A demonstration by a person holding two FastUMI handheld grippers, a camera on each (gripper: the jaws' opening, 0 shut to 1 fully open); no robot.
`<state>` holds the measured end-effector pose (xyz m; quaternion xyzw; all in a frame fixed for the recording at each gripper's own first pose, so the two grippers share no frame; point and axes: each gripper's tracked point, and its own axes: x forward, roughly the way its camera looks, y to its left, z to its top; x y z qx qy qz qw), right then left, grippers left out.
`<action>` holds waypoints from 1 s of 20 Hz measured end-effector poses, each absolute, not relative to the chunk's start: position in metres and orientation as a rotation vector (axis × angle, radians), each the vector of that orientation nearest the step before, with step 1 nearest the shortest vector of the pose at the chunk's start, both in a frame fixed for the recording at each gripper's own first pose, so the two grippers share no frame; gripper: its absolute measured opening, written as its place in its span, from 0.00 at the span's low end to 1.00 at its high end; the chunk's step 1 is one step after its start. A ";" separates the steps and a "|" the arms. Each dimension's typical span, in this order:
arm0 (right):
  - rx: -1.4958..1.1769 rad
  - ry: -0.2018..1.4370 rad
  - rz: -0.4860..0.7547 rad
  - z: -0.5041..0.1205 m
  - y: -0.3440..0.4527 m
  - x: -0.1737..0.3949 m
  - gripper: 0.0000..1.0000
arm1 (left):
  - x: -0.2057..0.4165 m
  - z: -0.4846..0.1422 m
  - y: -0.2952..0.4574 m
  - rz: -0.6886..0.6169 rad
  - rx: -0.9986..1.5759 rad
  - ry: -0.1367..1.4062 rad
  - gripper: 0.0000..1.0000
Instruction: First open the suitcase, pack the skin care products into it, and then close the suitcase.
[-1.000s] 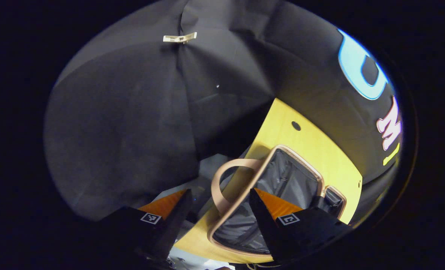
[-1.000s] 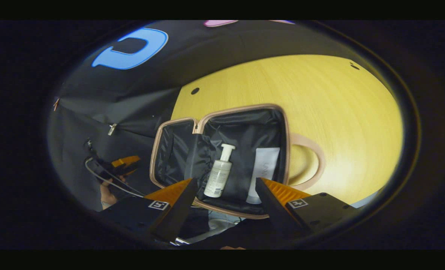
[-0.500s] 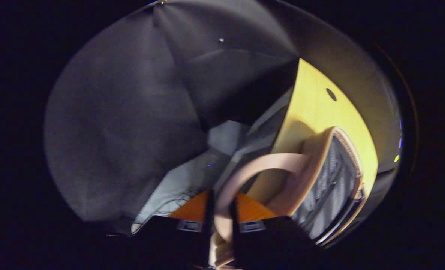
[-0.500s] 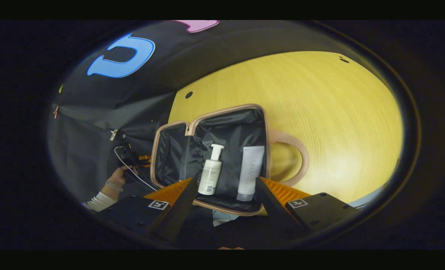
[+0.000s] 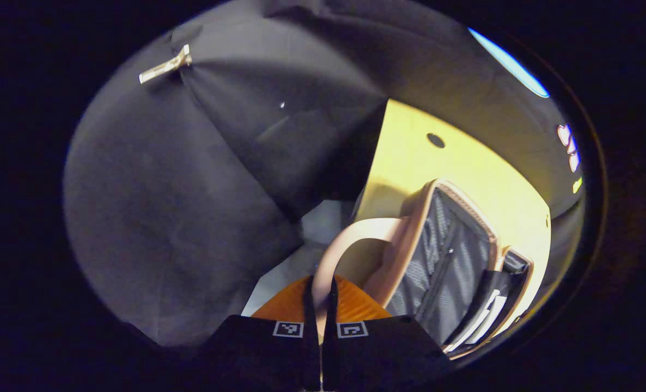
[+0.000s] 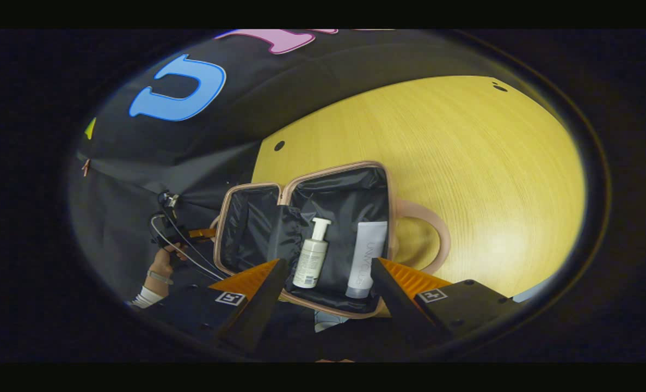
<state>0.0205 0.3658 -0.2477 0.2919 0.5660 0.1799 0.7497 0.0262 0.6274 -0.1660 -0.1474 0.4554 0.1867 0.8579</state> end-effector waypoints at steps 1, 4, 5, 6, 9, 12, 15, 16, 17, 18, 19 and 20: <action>0.639 1.232 0.405 -0.246 0.364 0.020 0.98 | 0.021 -0.145 0.617 0.372 -0.302 0.930 0.07; 0.635 1.216 0.445 -0.243 0.356 0.017 0.98 | 0.014 -0.083 0.580 0.329 -0.283 0.846 0.06; 0.627 1.206 0.456 -0.243 0.350 0.018 0.98 | 0.014 -0.062 0.563 0.310 -0.287 0.819 0.07; 0.618 1.200 0.468 -0.242 0.345 0.019 0.98 | 0.013 -0.042 0.543 0.285 -0.291 0.795 0.02; 0.598 1.150 0.483 -0.235 0.324 0.026 0.98 | 0.009 0.001 0.487 0.228 -0.287 0.740 0.06; 0.576 1.105 0.493 -0.223 0.293 0.026 0.98 | 0.007 0.030 0.426 0.166 -0.245 0.713 0.06; 0.549 1.072 0.486 -0.218 0.252 0.026 0.98 | 0.009 0.049 0.354 0.070 -0.235 0.696 0.06; 0.541 1.059 0.481 -0.218 0.239 0.026 0.98 | 0.010 0.051 0.327 0.036 -0.238 0.697 0.06; 0.535 1.047 0.472 -0.217 0.226 0.027 0.98 | 0.013 0.053 0.303 0.002 -0.237 0.697 0.06; 0.533 1.037 0.461 -0.217 0.213 0.027 0.98 | 0.017 0.050 0.281 -0.026 -0.241 0.695 0.06; 0.534 1.032 0.450 -0.217 0.201 0.027 0.98 | 0.021 0.047 0.260 -0.050 -0.254 0.690 0.06; 0.540 1.031 0.442 -0.218 0.191 0.026 0.98 | 0.027 0.045 0.237 -0.070 -0.281 0.685 0.06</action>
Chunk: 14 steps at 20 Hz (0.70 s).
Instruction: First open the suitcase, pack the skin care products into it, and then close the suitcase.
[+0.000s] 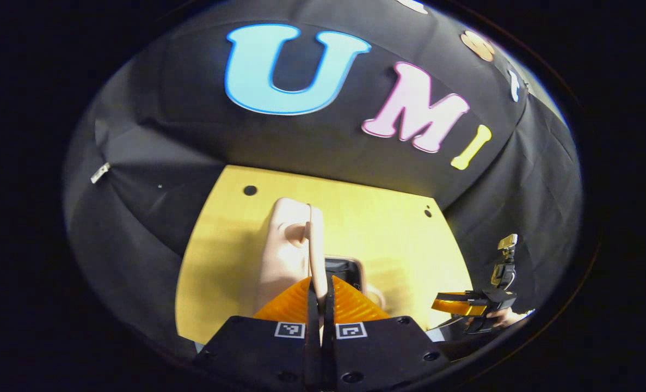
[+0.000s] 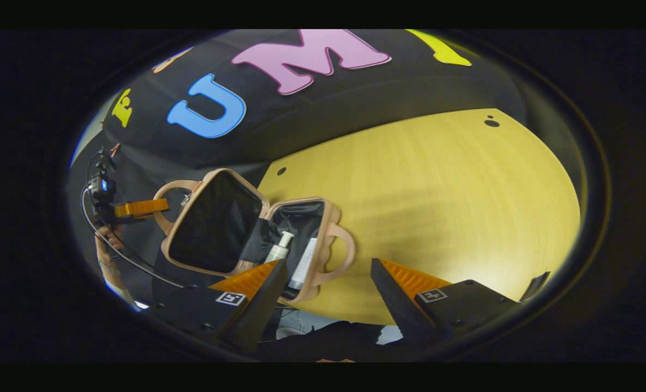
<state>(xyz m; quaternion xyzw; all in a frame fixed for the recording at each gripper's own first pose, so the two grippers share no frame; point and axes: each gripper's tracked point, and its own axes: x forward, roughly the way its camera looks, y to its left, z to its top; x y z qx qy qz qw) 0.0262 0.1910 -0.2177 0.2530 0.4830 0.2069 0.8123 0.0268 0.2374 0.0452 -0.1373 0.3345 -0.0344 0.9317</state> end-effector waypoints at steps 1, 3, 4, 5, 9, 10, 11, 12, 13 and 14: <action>0.548 1.037 0.432 -0.218 0.181 0.026 0.98 | 0.033 0.041 0.215 -0.096 -0.310 0.686 0.06; 0.545 1.026 0.407 -0.218 0.160 0.028 0.98 | 0.043 0.014 0.174 -0.143 -0.316 0.719 0.06; 0.540 1.014 0.396 -0.219 0.150 0.029 0.98 | 0.046 -0.003 0.157 -0.155 -0.304 0.731 0.06; 0.539 1.008 0.380 -0.217 0.135 0.027 0.98 | 0.050 -0.020 0.138 -0.173 -0.302 0.754 0.06; 0.582 1.017 0.314 -0.225 0.104 0.017 0.98 | 0.071 -0.091 0.079 -0.171 -0.342 0.834 0.06; 0.574 1.013 0.297 -0.227 0.094 0.014 0.98 | 0.074 -0.110 0.073 -0.168 -0.326 0.854 0.06; 0.569 1.009 0.283 -0.228 0.086 0.012 0.98 | 0.073 -0.122 0.069 -0.158 -0.301 0.874 0.06; 0.573 1.005 0.269 -0.230 0.080 0.012 0.98 | 0.075 -0.128 0.065 -0.158 -0.262 0.884 0.06; 0.582 1.001 0.253 -0.230 0.075 0.012 0.98 | 0.078 -0.135 0.063 -0.159 -0.224 0.891 0.06; 0.590 0.998 0.238 -0.230 0.070 0.011 0.98 | 0.079 -0.144 0.058 -0.157 -0.201 0.901 0.06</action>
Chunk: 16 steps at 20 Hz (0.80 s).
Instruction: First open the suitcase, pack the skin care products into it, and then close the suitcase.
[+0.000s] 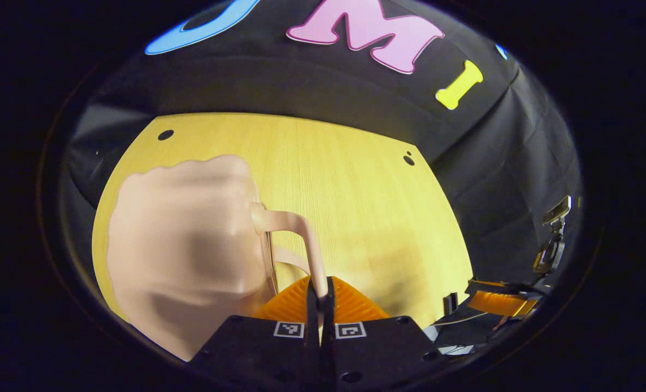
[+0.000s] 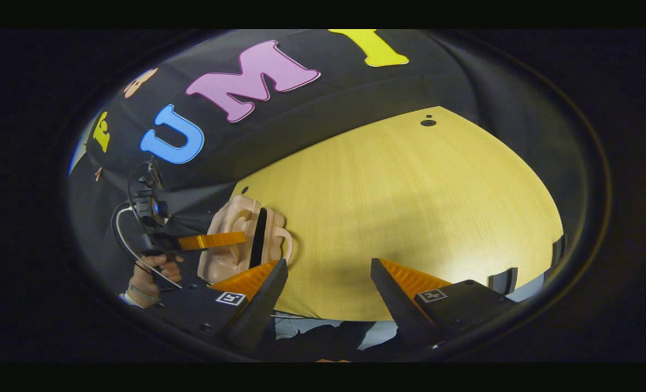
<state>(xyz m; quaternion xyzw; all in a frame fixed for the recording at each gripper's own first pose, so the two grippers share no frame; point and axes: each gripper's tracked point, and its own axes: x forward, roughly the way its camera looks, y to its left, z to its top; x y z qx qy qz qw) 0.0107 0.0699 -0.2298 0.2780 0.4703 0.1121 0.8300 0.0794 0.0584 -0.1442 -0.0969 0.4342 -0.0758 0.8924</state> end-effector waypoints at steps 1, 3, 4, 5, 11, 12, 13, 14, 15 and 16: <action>0.595 0.993 0.224 -0.231 0.066 0.010 0.98 | 0.082 -0.149 0.057 -0.158 -0.203 0.917 0.06; 0.596 0.980 0.201 -0.228 0.059 0.004 0.98 | 0.085 -0.155 0.055 -0.170 -0.222 0.924 0.06; 0.591 0.973 0.193 -0.228 0.055 0.001 0.98 | 0.084 -0.156 0.053 -0.172 -0.228 0.915 0.06; 0.584 0.964 0.189 -0.227 0.053 0.000 0.98 | 0.083 -0.156 0.052 -0.179 -0.221 0.909 0.06; 0.511 0.928 0.207 -0.219 0.054 0.004 0.98 | 0.077 -0.152 0.048 -0.203 -0.132 0.860 0.25; 0.504 0.920 0.215 -0.215 0.056 0.005 0.98 | 0.075 -0.148 0.051 -0.187 -0.110 0.836 0.52; 0.492 0.902 0.221 -0.209 0.057 0.010 0.98 | 0.072 -0.138 0.051 -0.191 -0.105 0.805 0.61; 0.472 0.879 0.230 -0.202 0.058 0.014 0.98 | 0.068 -0.125 0.047 -0.197 -0.103 0.762 0.74; 0.442 0.845 0.233 -0.193 0.057 0.021 0.98 | 0.062 -0.108 0.045 -0.209 -0.089 0.712 0.78; 0.409 0.804 0.234 -0.183 0.055 0.028 0.98 | 0.057 -0.089 0.047 -0.210 -0.064 0.658 0.87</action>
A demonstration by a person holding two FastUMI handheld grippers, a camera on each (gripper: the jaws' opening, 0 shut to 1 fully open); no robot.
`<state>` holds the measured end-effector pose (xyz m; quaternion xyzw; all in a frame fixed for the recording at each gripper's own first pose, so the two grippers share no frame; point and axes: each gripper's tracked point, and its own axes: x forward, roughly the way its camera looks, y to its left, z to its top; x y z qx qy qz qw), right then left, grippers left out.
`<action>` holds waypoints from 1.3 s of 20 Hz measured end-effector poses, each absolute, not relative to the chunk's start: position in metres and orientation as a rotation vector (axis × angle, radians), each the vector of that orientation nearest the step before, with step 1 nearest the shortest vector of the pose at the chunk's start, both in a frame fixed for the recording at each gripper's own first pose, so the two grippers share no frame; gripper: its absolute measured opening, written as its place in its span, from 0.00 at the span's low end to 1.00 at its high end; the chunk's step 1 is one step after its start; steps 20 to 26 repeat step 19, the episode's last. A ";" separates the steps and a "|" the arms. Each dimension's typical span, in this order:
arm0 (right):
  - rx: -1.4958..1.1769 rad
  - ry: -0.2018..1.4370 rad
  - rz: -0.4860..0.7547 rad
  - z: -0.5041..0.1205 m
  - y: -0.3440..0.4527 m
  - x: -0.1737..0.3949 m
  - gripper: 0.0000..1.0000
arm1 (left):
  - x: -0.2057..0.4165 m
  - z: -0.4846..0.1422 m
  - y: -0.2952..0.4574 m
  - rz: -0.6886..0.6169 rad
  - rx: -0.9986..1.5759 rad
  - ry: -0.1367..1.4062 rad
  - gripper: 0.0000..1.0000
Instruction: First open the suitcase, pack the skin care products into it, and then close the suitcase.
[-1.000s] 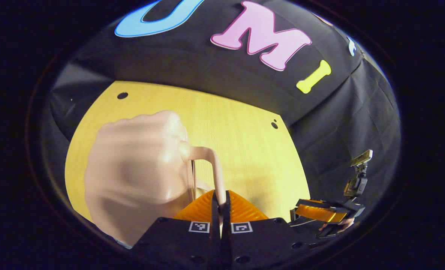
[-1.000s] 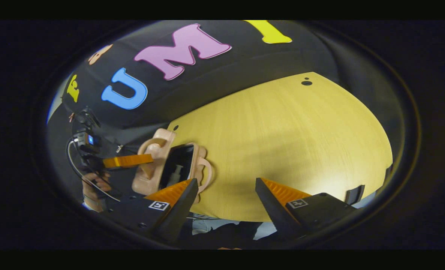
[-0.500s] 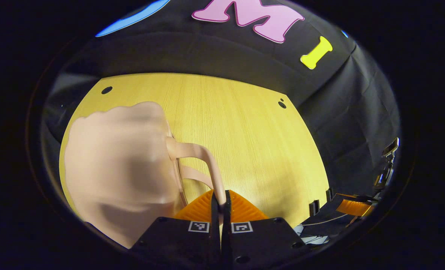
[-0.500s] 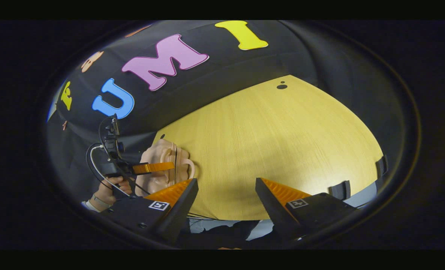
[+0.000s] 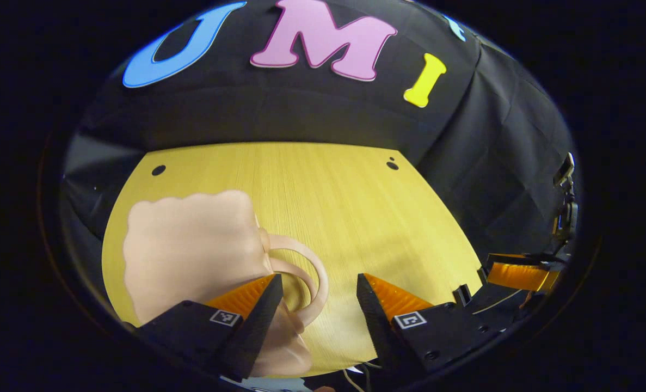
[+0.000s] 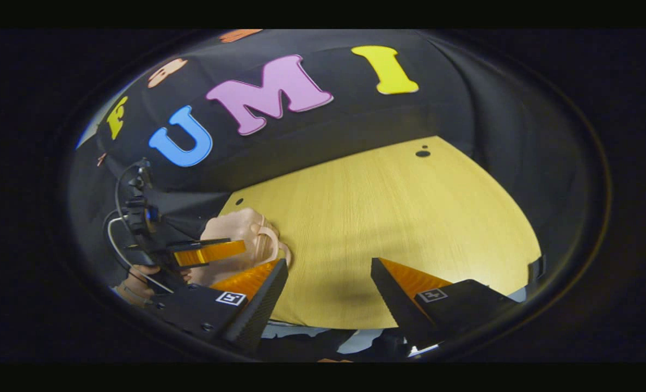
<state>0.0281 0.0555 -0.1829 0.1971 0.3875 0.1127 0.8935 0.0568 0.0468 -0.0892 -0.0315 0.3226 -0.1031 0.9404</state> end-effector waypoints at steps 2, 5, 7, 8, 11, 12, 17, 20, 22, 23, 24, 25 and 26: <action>0.336 0.703 0.218 -0.160 0.049 0.048 0.98 | 0.052 -0.053 0.046 -0.197 0.000 0.542 0.94; 0.222 0.530 0.172 -0.116 0.038 0.079 0.98 | 0.051 -0.005 0.050 -0.125 0.097 0.379 0.95; 0.158 0.404 0.153 -0.081 0.034 0.096 0.98 | 0.047 0.026 0.054 -0.077 0.123 0.281 0.96; 0.137 0.343 0.145 -0.061 0.035 0.103 0.97 | 0.043 0.041 0.054 -0.060 0.116 0.234 0.96; 0.120 0.186 0.123 -0.008 0.038 0.113 0.97 | 0.038 0.099 0.057 -0.006 0.076 0.088 0.96; 0.124 0.148 0.127 0.005 0.043 0.118 0.97 | 0.034 0.116 0.061 0.012 0.063 0.041 0.96; 0.094 0.009 0.108 0.048 0.041 0.119 0.97 | 0.018 0.157 0.064 0.040 0.091 -0.106 0.96; 0.092 -0.028 0.101 0.057 0.040 0.118 0.97 | 0.017 0.168 0.057 0.031 0.095 -0.129 0.96; 0.092 -0.028 0.101 0.057 0.040 0.118 0.97 | 0.017 0.168 0.057 0.031 0.095 -0.129 0.96; 0.092 -0.028 0.101 0.057 0.040 0.118 0.97 | 0.017 0.168 0.057 0.031 0.095 -0.129 0.96; 0.092 -0.028 0.101 0.057 0.040 0.118 0.97 | 0.017 0.168 0.057 0.031 0.095 -0.129 0.96; 0.092 -0.028 0.101 0.057 0.040 0.118 0.97 | 0.017 0.168 0.057 0.031 0.095 -0.129 0.96; 0.092 -0.028 0.101 0.057 0.040 0.118 0.97 | 0.017 0.168 0.057 0.031 0.095 -0.129 0.96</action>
